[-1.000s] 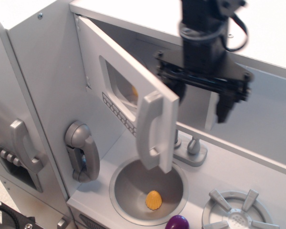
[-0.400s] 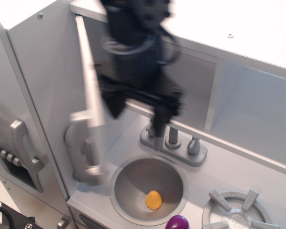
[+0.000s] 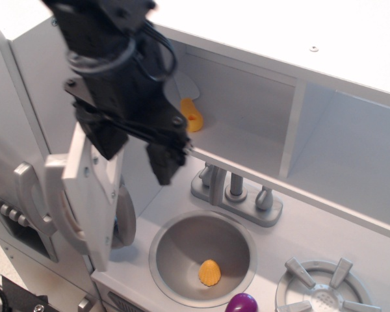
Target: Open microwave
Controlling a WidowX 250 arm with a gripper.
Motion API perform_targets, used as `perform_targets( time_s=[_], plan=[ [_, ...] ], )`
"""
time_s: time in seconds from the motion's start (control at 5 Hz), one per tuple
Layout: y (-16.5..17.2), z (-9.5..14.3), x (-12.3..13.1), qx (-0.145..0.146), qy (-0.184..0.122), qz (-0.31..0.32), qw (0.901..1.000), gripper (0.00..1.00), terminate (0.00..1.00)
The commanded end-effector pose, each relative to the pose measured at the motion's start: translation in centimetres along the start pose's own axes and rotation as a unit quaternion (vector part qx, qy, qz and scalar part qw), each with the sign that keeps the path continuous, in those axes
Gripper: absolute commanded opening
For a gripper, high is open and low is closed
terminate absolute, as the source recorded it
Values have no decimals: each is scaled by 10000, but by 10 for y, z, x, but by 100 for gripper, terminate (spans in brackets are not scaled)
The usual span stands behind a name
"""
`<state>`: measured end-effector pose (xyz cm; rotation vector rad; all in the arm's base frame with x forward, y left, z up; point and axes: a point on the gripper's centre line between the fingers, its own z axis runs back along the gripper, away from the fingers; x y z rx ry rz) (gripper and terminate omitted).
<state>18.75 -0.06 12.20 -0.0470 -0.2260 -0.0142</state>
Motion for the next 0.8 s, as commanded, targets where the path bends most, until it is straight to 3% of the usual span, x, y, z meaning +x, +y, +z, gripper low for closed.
perform_targets(
  time_s=[0.0, 0.2, 0.4, 0.6],
  plan=[
    [-9, 47, 20, -264, -54, 140, 9995, 100, 0],
    [-19, 68, 32, -475, 14, 250, 9986, 100, 0],
    [-19, 68, 32, -475, 14, 250, 9986, 100, 0],
    [-19, 68, 32, -475, 14, 250, 9986, 100, 100]
  ],
)
